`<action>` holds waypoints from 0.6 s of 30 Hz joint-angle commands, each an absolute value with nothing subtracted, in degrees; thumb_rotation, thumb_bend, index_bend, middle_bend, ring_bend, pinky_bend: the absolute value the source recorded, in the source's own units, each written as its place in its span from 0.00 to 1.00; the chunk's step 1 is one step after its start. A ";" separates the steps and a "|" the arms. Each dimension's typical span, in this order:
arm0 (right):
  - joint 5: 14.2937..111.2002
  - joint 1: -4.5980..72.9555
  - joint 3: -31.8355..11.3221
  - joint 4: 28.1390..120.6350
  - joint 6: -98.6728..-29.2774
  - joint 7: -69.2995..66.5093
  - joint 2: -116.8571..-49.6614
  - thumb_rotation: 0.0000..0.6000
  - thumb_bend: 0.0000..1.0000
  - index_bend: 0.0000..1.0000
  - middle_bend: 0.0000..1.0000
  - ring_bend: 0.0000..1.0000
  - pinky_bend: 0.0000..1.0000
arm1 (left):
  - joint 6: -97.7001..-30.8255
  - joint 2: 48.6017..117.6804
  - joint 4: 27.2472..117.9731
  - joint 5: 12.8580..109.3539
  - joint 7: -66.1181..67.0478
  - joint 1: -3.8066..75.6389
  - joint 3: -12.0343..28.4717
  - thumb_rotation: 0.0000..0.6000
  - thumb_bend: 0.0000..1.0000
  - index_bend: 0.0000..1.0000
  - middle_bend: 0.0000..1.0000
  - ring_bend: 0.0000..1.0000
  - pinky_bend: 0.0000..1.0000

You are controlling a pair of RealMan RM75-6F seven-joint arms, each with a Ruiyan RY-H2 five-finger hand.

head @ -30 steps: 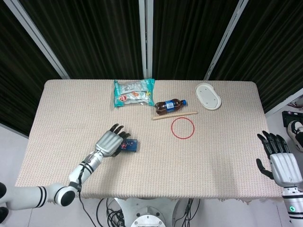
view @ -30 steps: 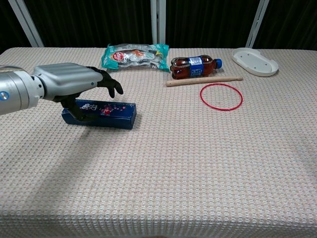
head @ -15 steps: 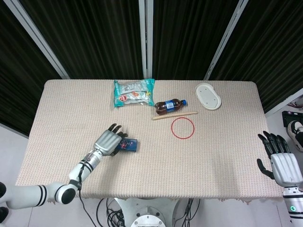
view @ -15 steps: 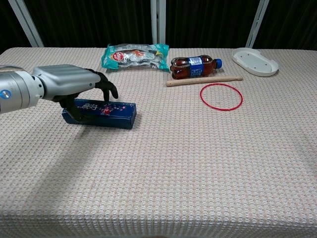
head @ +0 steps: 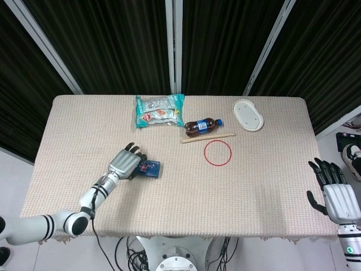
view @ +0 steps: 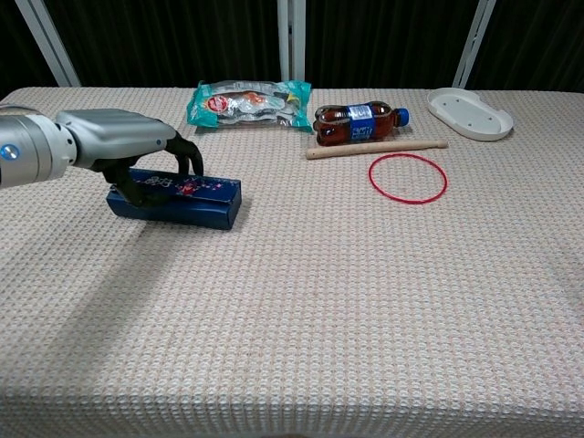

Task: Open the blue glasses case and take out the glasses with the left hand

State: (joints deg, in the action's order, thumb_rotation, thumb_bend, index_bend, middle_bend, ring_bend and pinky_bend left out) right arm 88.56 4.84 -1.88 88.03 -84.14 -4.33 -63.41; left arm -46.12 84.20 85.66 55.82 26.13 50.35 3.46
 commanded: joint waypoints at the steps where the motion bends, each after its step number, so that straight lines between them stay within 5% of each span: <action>1: 88.53 4.78 -1.85 88.07 -84.16 -4.43 -63.37 1.00 0.36 0.00 0.04 0.00 0.00 | -44.50 83.93 84.66 54.98 25.14 50.98 4.00 1.00 0.58 0.23 0.29 0.08 0.00; 11: 88.29 4.41 -1.65 88.41 -84.19 -4.60 -63.05 1.00 0.36 0.00 0.05 0.00 0.00 | -38.91 84.73 79.15 47.12 25.86 55.32 5.55 1.00 0.58 0.09 0.11 0.00 0.00; 18: 88.44 3.94 -1.63 88.32 -84.97 -4.76 -62.95 1.00 0.36 0.00 0.05 0.00 0.00 | -43.50 86.52 74.99 45.41 24.92 55.13 7.10 1.00 0.58 0.09 0.11 0.00 0.00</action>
State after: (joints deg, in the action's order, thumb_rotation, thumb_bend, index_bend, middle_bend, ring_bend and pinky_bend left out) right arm 88.37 3.99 -1.64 88.34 -84.89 -4.76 -62.98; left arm -41.25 85.90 75.35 45.51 25.95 55.66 6.17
